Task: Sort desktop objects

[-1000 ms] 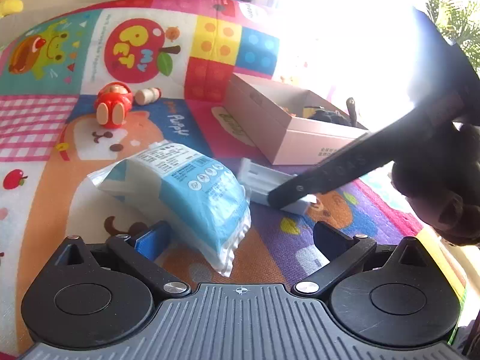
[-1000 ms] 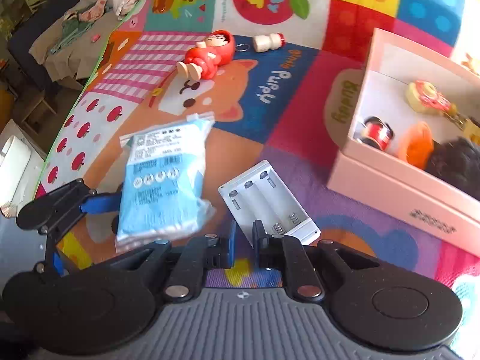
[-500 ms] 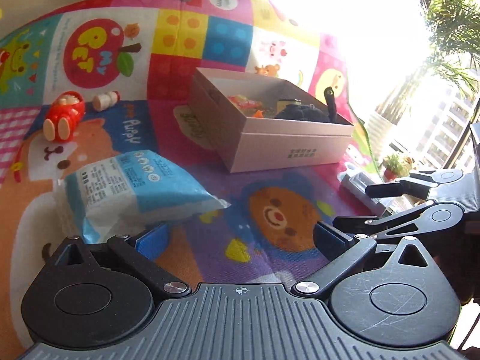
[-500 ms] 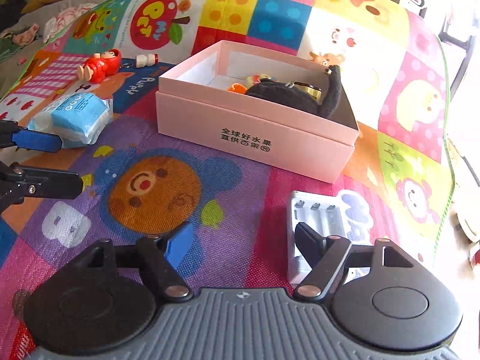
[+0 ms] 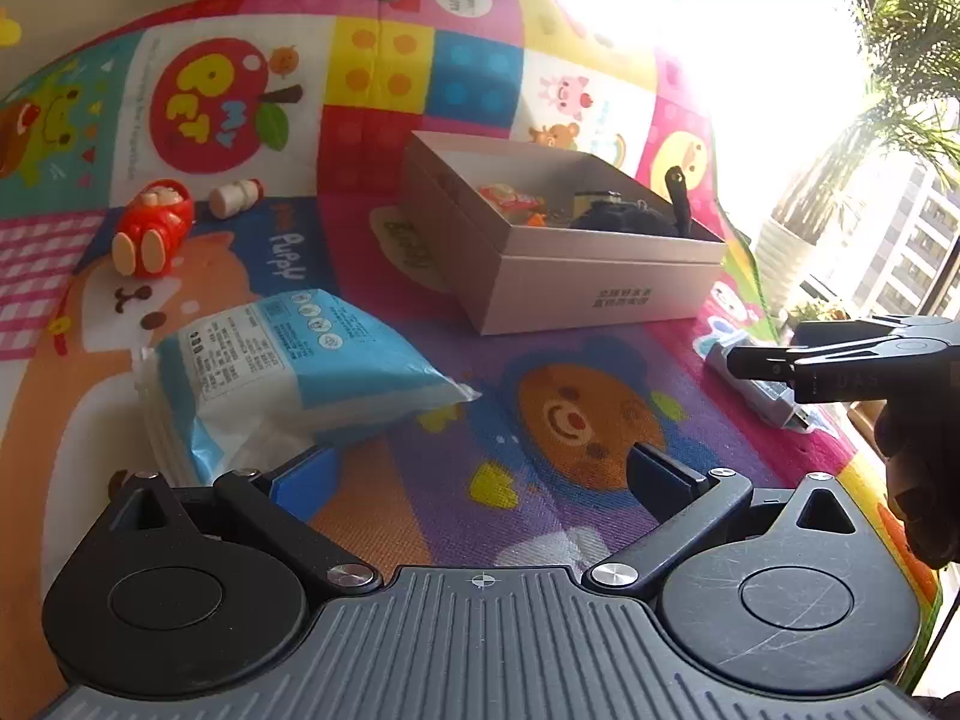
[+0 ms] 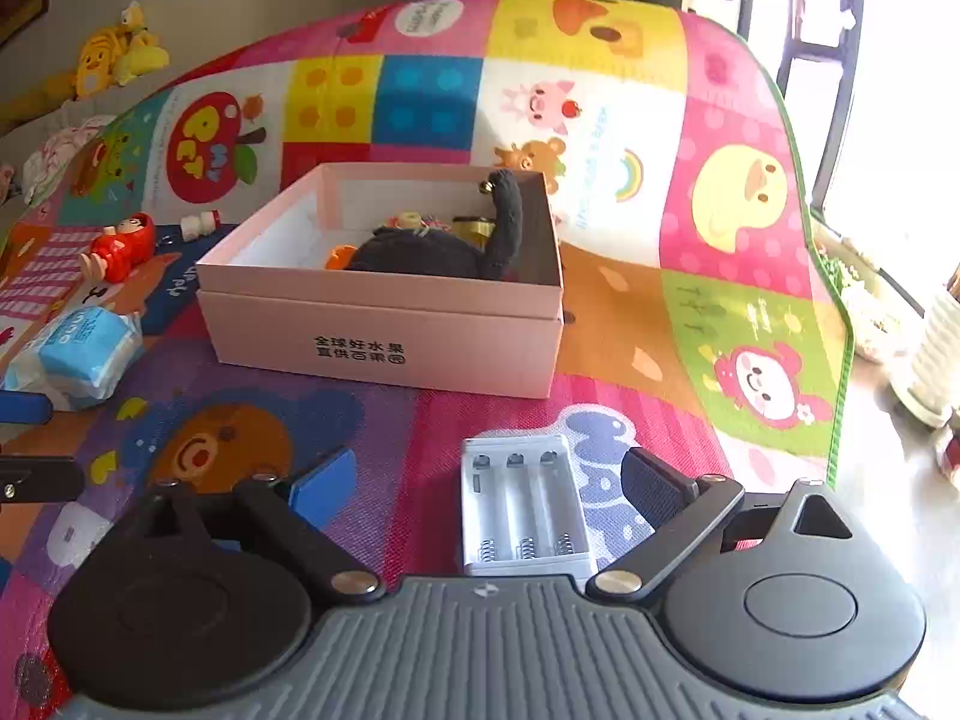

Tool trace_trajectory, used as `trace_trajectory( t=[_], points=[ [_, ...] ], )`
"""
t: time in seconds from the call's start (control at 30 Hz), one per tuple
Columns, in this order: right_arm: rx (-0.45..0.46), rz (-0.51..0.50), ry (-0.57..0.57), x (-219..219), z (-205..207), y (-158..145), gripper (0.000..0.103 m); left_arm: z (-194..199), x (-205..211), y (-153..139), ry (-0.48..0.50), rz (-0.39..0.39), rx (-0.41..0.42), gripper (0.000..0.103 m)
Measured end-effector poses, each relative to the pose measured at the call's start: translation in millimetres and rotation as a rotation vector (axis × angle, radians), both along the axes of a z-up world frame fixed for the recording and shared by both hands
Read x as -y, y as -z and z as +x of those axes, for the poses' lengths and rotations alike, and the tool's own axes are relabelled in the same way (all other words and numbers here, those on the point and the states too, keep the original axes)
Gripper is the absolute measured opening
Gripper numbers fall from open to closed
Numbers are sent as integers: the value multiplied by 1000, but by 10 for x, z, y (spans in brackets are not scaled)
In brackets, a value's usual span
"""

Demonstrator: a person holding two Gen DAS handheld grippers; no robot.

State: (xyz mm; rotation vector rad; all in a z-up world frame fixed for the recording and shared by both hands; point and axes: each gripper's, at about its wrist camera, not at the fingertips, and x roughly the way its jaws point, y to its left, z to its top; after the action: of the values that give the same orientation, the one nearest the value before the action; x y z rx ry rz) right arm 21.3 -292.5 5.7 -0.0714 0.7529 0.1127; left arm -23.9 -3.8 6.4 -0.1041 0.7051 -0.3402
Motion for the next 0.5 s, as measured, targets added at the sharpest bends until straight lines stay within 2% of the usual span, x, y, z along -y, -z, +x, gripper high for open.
trace_trajectory(
  t=[0.07,0.1,0.17,0.23,0.43,0.5],
  points=[
    [-67,18,-25,-21,112,86,82,-8,-17,5,-3,-4,2,103],
    [-87,33,-52,-59,140,110,81,-16,-27,7,-6,-7,2,103],
    [-85,73,-105,-133,148,84,81,-14,-48,13,-13,-8,0,103],
    [-33,96,-93,-151,151,-26,81,-13,-82,21,-28,-9,-1,103],
    [136,131,53,77,367,-378,96,12,-208,48,-66,-40,-8,103],
    [152,159,108,182,556,-437,102,15,-234,55,-73,-54,-6,103]
  ],
)
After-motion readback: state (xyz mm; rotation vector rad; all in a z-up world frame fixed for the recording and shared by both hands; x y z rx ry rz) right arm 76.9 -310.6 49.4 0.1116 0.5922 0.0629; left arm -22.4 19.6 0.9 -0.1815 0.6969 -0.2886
